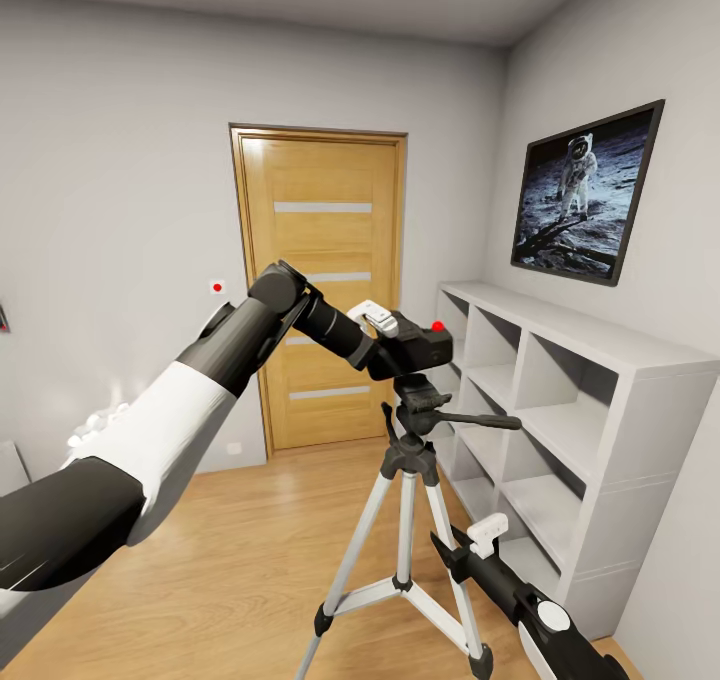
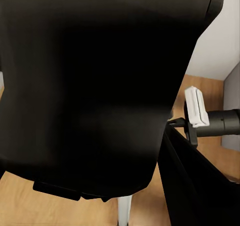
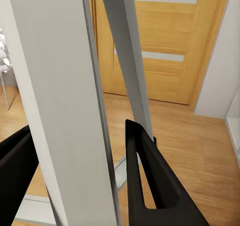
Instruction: Attach the digital camera to the camera tripod in the bedroom.
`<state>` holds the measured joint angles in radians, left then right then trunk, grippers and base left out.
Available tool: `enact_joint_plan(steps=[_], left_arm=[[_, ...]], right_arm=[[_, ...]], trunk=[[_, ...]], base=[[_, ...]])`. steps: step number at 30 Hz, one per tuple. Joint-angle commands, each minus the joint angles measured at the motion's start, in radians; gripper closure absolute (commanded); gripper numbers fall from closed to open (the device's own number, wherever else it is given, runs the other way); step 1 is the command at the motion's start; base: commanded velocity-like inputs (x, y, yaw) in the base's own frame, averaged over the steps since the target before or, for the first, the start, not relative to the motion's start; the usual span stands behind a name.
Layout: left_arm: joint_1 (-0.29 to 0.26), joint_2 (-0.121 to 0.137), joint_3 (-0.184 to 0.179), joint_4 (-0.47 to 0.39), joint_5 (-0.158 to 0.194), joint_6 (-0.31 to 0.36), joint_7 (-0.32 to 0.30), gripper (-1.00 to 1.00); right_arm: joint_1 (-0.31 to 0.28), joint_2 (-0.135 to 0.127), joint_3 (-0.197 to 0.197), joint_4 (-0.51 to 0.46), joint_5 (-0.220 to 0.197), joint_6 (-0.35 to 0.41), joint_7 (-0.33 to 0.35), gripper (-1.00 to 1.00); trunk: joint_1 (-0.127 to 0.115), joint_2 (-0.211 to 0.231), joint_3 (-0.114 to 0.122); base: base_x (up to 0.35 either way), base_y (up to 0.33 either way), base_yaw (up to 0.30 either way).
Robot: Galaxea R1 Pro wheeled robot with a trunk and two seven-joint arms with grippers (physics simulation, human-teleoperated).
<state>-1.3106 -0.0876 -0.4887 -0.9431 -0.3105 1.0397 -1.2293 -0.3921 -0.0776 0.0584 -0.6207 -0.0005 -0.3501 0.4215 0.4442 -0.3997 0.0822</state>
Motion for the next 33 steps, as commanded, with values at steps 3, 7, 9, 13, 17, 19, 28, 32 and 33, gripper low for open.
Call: enact_joint_plan(steps=[3,7,9,13,17,19,28,32,33], left_arm=[[0.0,-0.004,0.001,0.0,-0.012,0.008,-0.012,1.0],[0.0,-0.006,0.001,0.009,-0.011,0.008,-0.012,1.0],[0.0,-0.006,0.001,0.016,-0.012,0.008,-0.012,1.0],[0.0,-0.008,0.001,0.019,-0.012,0.008,-0.012,1.0],[0.0,-0.014,0.001,0.02,-0.012,0.008,-0.012,1.0],[0.0,-0.015,0.001,0.02,-0.012,0.008,-0.012,1.0],[0.0,-0.023,0.001,0.02,-0.012,0.008,-0.013,1.0],[0.0,-0.023,0.001,0.02,-0.012,0.008,-0.012,1.0],[0.0,-0.023,0.001,0.02,-0.012,0.008,-0.012,1.0]], right_arm=[[0.001,-0.001,0.004,0.007,0.025,0.002,-0.052,1.0],[0.001,-0.001,0.004,0.007,0.025,0.002,-0.052,1.0],[0.001,-0.001,0.004,0.007,0.025,0.002,-0.052,1.0],[0.001,-0.001,0.004,0.007,0.025,0.003,-0.052,1.0],[0.001,-0.001,0.005,0.007,0.025,0.005,-0.052,1.0],[0.001,-0.001,0.005,0.007,0.025,0.005,-0.052,1.0],[0.001,-0.001,0.006,0.007,0.025,0.006,-0.052,1.0],[0.001,-0.001,0.006,0.007,0.025,0.003,-0.052,1.0],[0.001,-0.001,0.006,0.007,0.025,0.002,-0.052,1.0]], trunk=[[0.006,0.0,-0.001],[0.006,0.0,-0.001],[0.006,0.0,-0.001],[0.006,0.0,-0.001],[0.006,0.0,-0.001],[0.006,0.0,-0.001],[0.006,0.0,-0.001],[0.006,0.0,-0.001],[0.006,0.0,-0.001]], base=[[0.0,0.0,0.0],[0.0,0.0,0.0],[0.0,0.0,0.0],[0.0,0.0,0.0],[0.0,0.0,0.0],[0.0,0.0,0.0],[0.0,0.0,0.0],[0.0,0.0,0.0],[0.0,0.0,0.0]])
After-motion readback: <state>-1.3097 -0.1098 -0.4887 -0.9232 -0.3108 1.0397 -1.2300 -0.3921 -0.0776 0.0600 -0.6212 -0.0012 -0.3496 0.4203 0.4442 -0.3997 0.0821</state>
